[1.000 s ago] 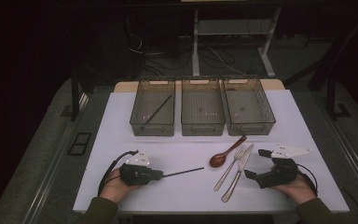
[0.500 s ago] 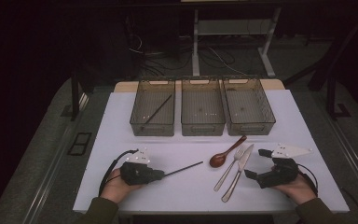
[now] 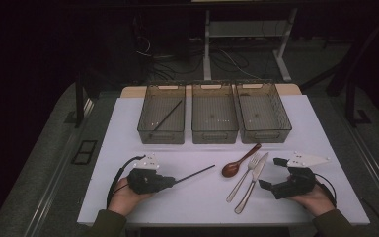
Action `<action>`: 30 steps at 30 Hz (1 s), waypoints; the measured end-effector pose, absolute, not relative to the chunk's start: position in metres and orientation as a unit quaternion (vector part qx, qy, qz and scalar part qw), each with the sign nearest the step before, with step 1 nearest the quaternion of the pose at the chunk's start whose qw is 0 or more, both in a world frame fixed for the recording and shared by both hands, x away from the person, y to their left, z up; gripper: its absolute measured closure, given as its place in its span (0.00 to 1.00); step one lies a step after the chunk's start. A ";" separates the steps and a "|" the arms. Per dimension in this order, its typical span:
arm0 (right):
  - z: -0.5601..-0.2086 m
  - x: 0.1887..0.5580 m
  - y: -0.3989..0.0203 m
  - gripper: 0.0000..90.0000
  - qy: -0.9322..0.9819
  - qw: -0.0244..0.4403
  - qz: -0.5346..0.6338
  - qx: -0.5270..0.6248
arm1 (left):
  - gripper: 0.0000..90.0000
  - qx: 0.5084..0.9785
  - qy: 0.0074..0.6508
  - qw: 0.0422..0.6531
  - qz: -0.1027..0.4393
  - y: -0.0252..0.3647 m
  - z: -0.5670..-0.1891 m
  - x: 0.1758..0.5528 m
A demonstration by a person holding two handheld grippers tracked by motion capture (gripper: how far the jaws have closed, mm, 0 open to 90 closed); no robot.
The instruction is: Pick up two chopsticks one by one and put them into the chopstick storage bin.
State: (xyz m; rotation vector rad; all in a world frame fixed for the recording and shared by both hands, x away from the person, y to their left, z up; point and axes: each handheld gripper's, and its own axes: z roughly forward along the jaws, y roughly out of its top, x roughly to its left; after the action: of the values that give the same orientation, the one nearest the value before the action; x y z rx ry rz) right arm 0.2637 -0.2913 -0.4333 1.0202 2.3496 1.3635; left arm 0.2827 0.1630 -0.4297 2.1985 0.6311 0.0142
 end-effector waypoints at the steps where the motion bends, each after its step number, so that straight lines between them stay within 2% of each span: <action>1: -0.433 0.264 -0.291 0.00 0.804 0.120 0.466 0.349 | 0.95 0.875 0.250 0.414 0.006 0.163 -0.429 0.283; 30: -0.437 0.262 -0.294 0.00 0.808 0.117 0.458 0.352 | 0.95 0.845 0.297 0.443 0.034 0.164 -0.394 0.286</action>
State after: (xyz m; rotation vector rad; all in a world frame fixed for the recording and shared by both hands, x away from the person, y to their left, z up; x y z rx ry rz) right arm 0.2625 -0.2939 -0.4366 1.0296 2.3638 1.3409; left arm 0.2861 0.1638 -0.3941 2.0959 0.7359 0.0836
